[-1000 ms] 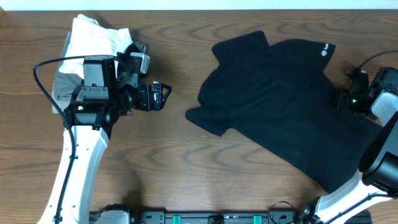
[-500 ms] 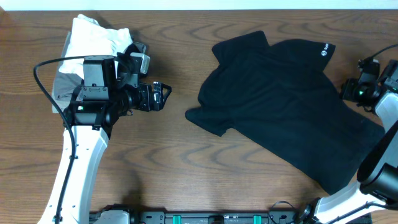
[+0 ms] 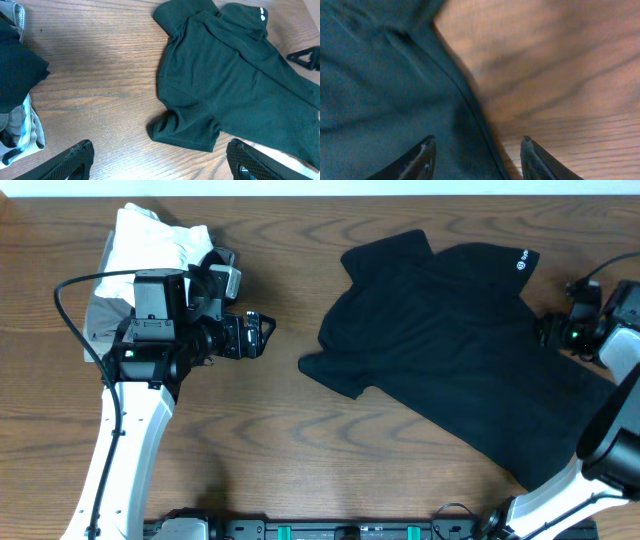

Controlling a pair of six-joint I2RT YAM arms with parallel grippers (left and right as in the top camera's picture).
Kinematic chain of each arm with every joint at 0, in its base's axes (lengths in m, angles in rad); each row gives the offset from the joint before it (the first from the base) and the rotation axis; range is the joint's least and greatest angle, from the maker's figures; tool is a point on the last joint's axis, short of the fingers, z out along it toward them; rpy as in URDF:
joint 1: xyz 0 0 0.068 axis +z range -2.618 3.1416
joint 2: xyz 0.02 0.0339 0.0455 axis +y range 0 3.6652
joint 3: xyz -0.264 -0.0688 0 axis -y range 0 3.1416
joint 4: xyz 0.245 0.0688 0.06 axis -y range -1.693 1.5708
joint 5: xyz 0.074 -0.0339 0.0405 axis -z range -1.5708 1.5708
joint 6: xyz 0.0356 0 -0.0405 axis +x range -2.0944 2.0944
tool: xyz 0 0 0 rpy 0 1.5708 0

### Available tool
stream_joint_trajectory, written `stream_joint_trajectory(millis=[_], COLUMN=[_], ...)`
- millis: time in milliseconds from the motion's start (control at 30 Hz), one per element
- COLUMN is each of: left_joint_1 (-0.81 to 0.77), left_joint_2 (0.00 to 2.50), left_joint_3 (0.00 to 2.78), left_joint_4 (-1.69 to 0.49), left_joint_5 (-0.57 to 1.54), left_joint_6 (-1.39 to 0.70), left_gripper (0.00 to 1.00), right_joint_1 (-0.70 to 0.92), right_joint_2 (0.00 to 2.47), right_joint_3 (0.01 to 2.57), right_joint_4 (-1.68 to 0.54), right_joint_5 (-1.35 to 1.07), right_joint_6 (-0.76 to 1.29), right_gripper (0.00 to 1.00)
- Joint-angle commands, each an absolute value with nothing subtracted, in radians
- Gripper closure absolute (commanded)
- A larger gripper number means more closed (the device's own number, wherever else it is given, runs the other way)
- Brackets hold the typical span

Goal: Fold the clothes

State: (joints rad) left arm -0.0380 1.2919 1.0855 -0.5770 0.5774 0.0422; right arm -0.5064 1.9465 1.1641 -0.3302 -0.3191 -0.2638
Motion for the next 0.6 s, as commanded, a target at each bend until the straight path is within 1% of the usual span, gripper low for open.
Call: stream_joint_trajectory(millis=[0, 100, 167, 200, 267, 300, 367, 433, 567], left_joint_1=[-0.041, -0.041, -0.041, -0.041, -0.041, -0.041, -0.041, -0.041, -0.041], left_joint_2=[1.293, 1.293, 1.293, 1.293, 1.293, 1.293, 1.293, 1.293, 1.293], left_joint_3=[1.105, 1.105, 1.105, 1.105, 1.105, 1.105, 1.105, 1.105, 1.105], left_joint_4=[-0.584, -0.586, -0.586, -0.586, -0.587, -0.587, -0.586, -0.586, -0.586], left_joint_5=[0.591, 0.591, 0.591, 0.591, 0.591, 0.591, 0.591, 0.591, 0.591], left_joint_6=[0.051, 0.051, 0.051, 0.051, 0.051, 0.051, 0.051, 0.051, 0.051], left_gripper=[0.14, 0.14, 0.14, 0.14, 0.14, 0.14, 0.14, 0.14, 0.13], right_joint_1=[-0.519, -0.519, -0.519, -0.519, -0.519, -0.519, -0.519, -0.519, -0.519], right_joint_2=[1.987, 1.99, 1.99, 1.99, 1.99, 1.99, 1.99, 1.99, 1.964], right_joint_3=[1.176, 1.176, 1.176, 1.176, 1.176, 1.176, 1.176, 1.176, 1.179], right_joint_4=[-0.332, -0.328, -0.327, -0.33, -0.341, -0.345, -0.353, -0.356, -0.347], right_joint_5=[-0.314, -0.314, -0.315, -0.317, -0.334, -0.343, -0.361, -0.378, -0.414], right_joint_6=[-0.303, -0.312, -0.311, -0.311, -0.31, -0.31, -0.307, -0.308, -0.308], right_gripper=[0.43, 0.4, 0.42, 0.48, 0.69, 0.82, 0.92, 0.99, 0.99])
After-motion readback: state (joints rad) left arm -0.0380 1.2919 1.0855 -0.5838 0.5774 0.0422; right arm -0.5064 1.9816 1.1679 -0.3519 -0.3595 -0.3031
